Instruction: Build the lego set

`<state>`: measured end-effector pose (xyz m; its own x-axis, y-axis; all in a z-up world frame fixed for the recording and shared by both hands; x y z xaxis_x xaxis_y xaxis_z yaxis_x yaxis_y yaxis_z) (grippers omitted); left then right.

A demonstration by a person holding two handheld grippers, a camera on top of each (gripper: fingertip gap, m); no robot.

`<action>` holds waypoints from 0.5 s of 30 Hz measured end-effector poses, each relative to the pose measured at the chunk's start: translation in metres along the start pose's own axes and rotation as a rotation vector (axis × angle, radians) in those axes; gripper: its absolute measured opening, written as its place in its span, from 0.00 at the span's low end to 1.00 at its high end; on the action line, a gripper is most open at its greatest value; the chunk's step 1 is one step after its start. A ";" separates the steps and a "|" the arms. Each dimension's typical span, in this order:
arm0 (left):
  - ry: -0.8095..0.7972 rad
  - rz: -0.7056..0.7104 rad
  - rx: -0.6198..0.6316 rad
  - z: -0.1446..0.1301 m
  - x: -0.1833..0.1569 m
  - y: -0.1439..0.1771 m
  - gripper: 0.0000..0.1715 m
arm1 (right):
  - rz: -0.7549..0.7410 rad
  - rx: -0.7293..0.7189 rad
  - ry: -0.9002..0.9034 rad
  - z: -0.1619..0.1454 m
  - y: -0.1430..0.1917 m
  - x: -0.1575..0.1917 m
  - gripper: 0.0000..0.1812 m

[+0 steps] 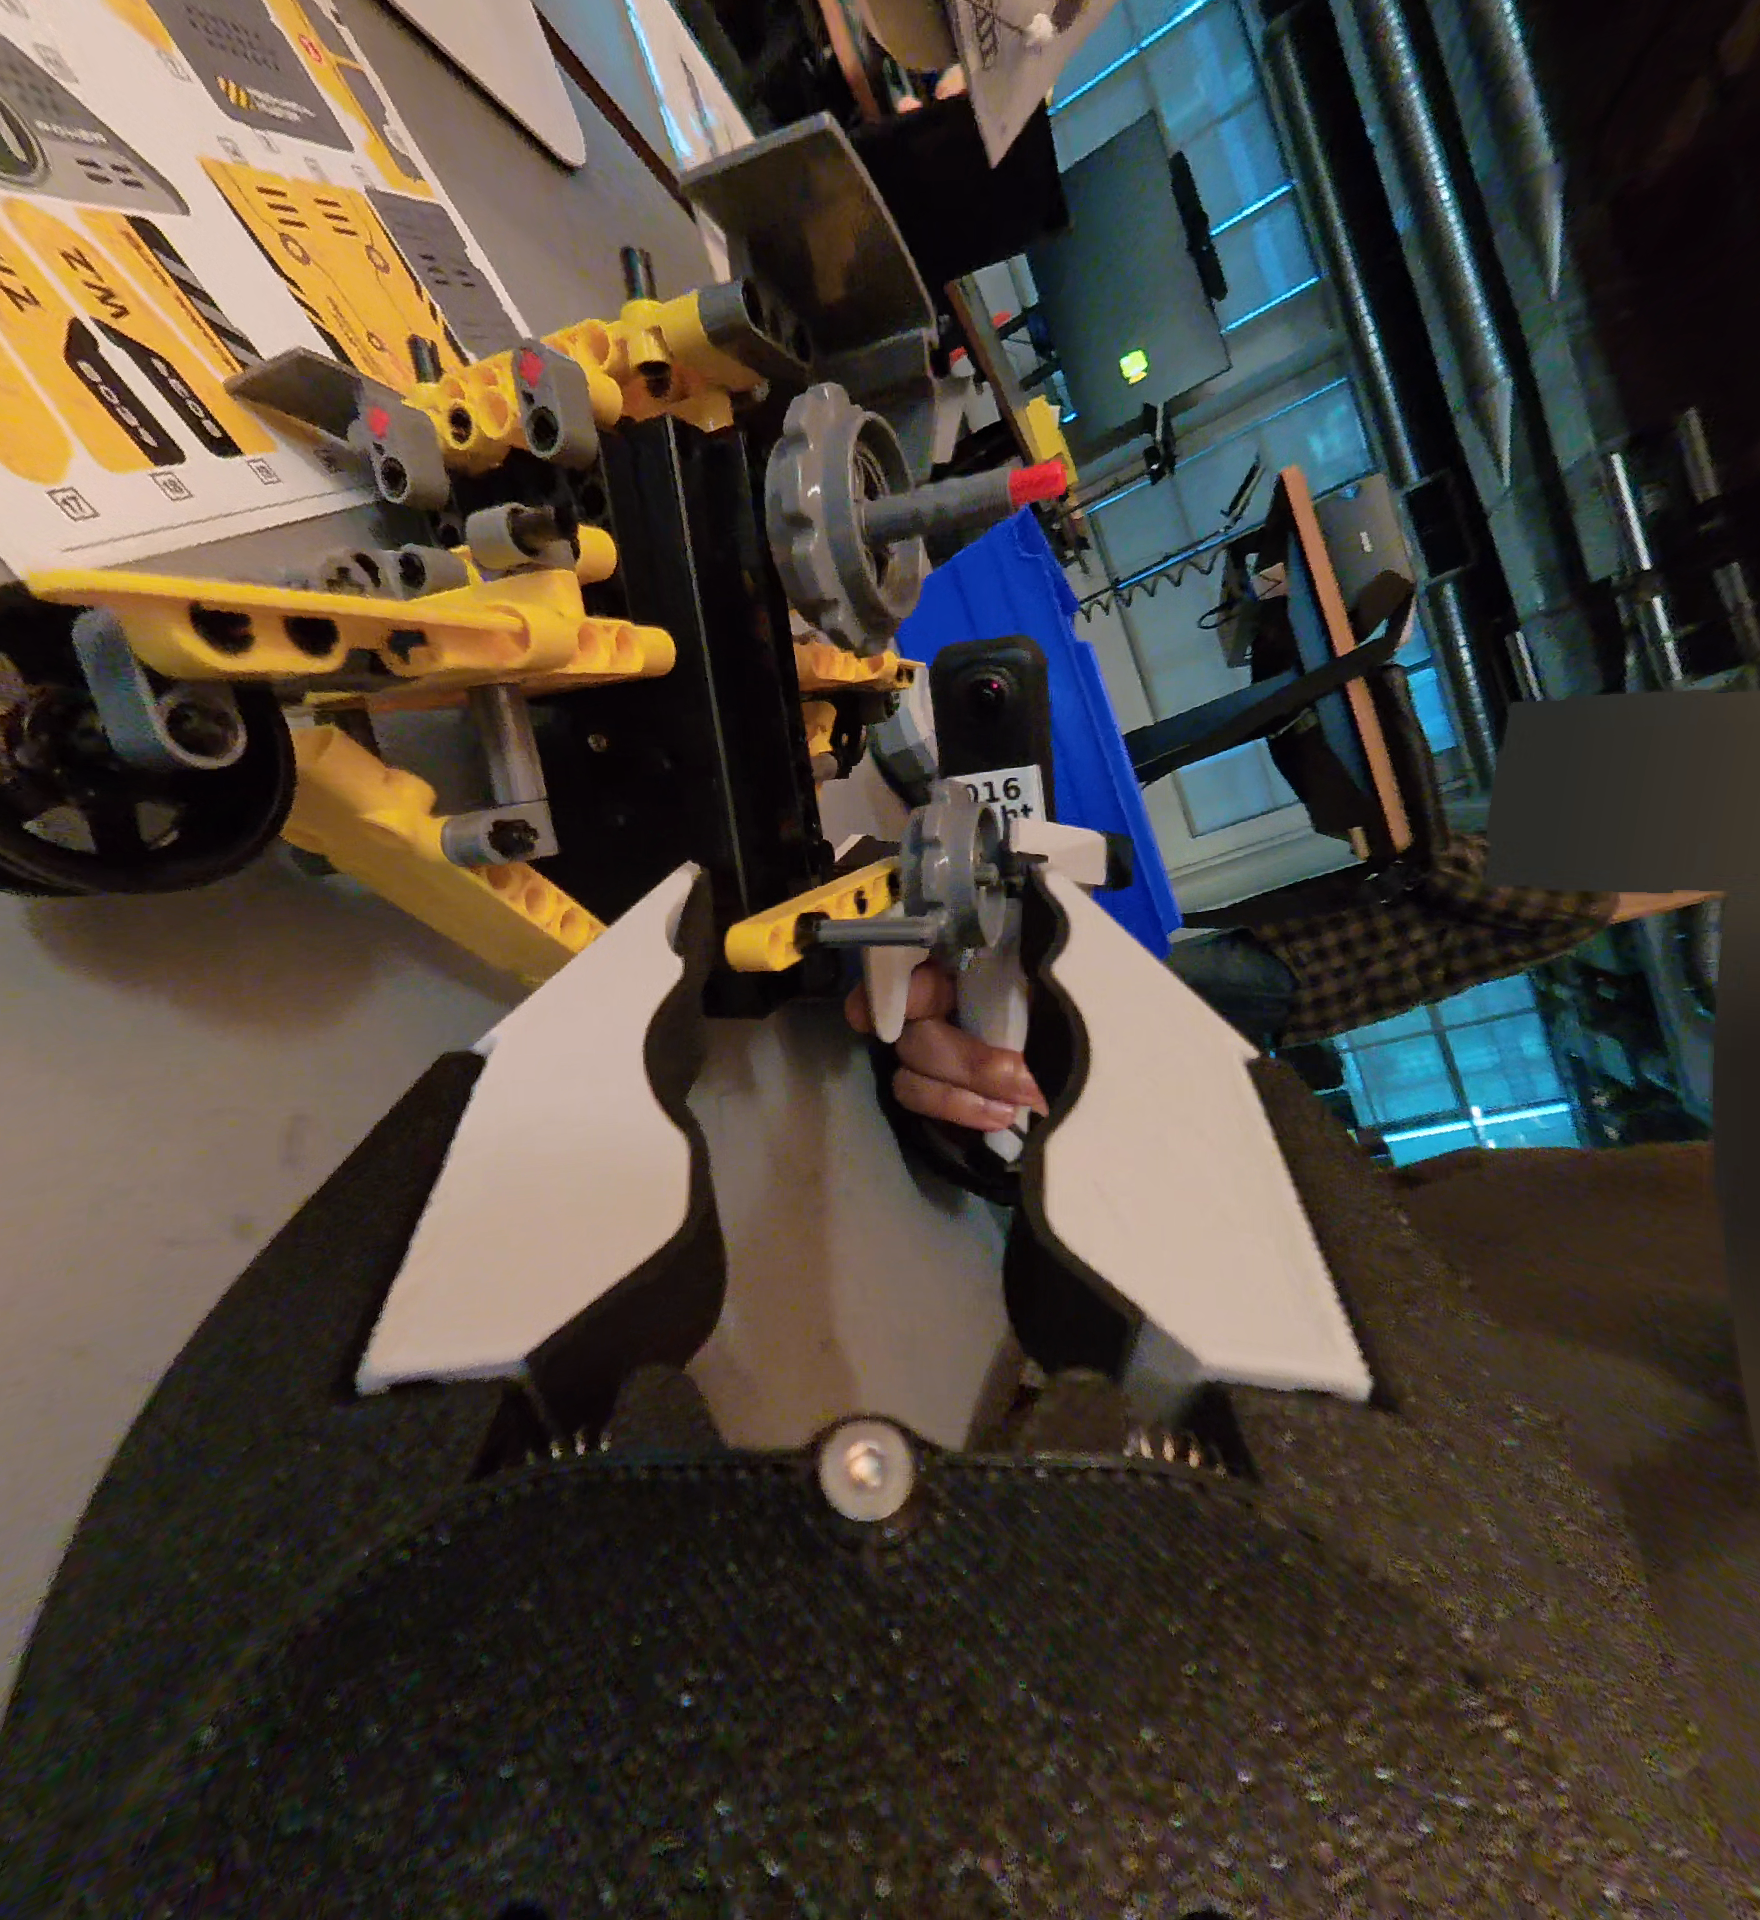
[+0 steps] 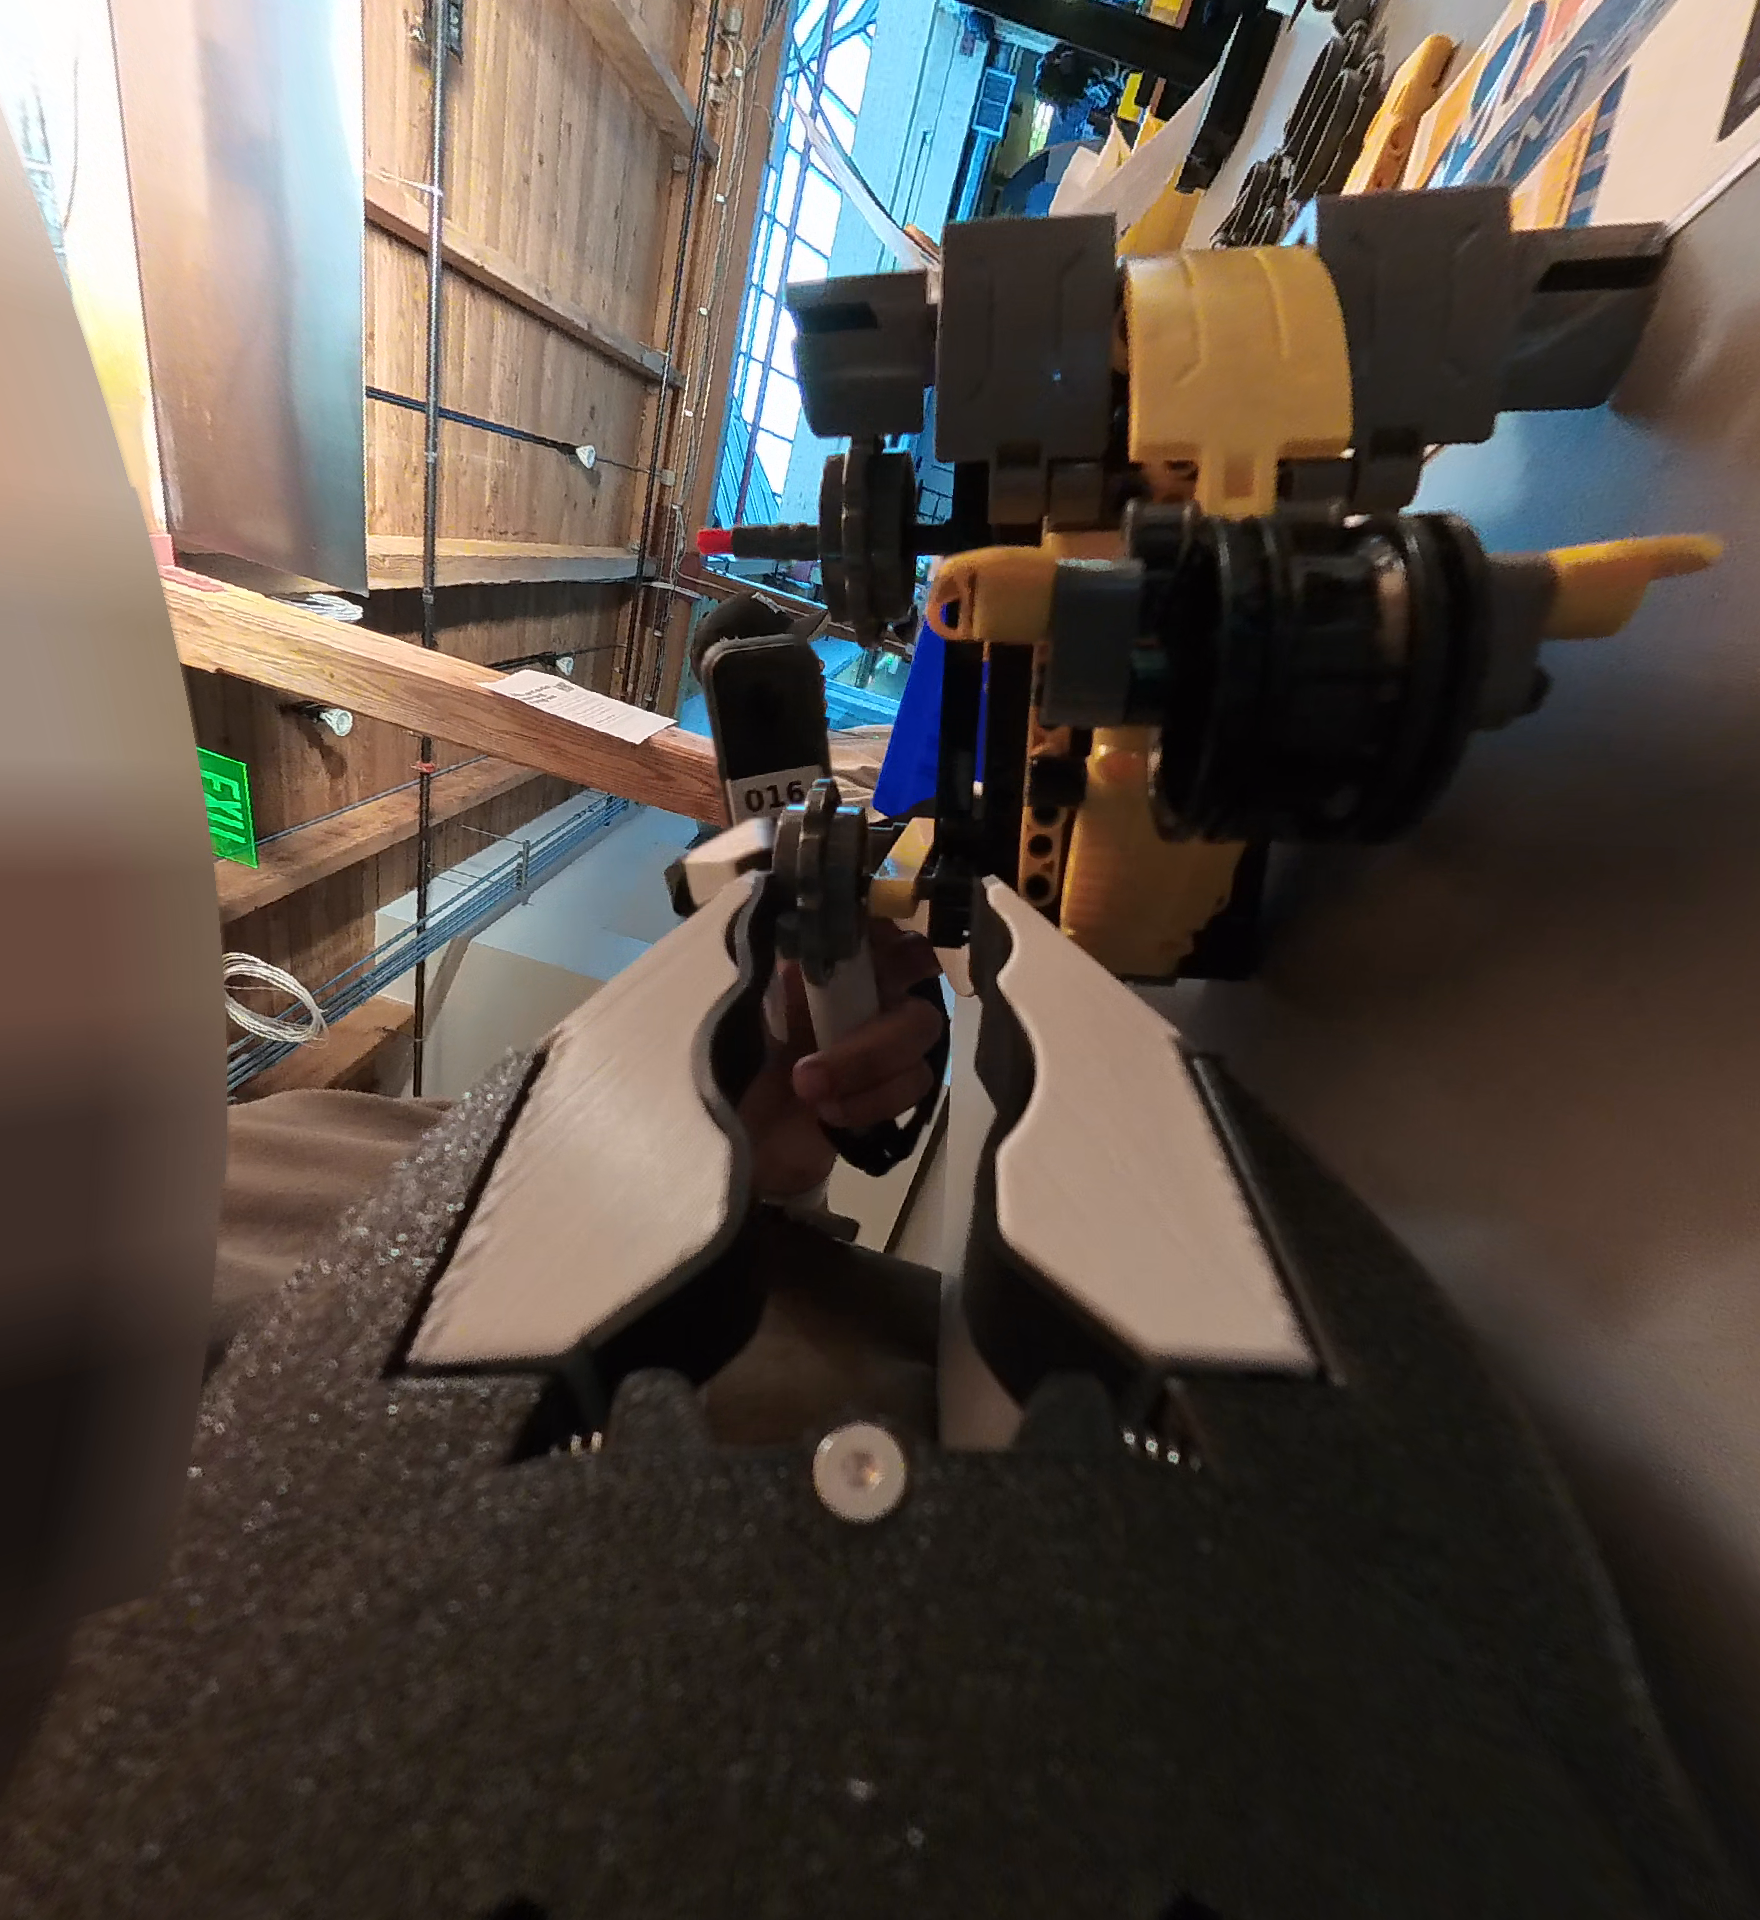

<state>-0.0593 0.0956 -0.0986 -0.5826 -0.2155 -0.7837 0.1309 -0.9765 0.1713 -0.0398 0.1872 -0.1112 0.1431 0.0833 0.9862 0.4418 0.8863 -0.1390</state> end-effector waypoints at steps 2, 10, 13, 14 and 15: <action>-0.001 0.003 0.011 -0.001 0.000 0.000 0.34 | 0.000 0.001 0.000 0.000 0.000 0.000 0.20; -0.043 0.053 0.065 -0.007 0.002 -0.002 0.33 | -0.002 0.002 0.011 0.000 0.000 0.000 0.20; -0.054 0.069 0.079 -0.006 0.003 -0.003 0.31 | -0.015 0.004 0.029 -0.001 0.000 0.001 0.20; -0.058 0.072 0.084 -0.006 0.003 -0.003 0.31 | -0.020 0.006 0.034 -0.001 0.000 0.001 0.20; -0.060 0.074 0.088 -0.006 0.003 -0.003 0.31 | -0.022 0.007 0.036 -0.001 0.000 0.001 0.20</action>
<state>-0.0566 0.0979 -0.1047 -0.6209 -0.2843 -0.7305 0.1059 -0.9538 0.2812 -0.0389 0.1865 -0.1104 0.1654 0.0470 0.9851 0.4392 0.8908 -0.1163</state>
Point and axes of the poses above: each gripper's, where its closed fingertips meet, y back along the fingers, z out of its top, x = y × z across the jaws, the point moved 4 cm from there along y, back along the fingers, and after that the axes turned 10 degrees about -y, right-handed, at the moved point
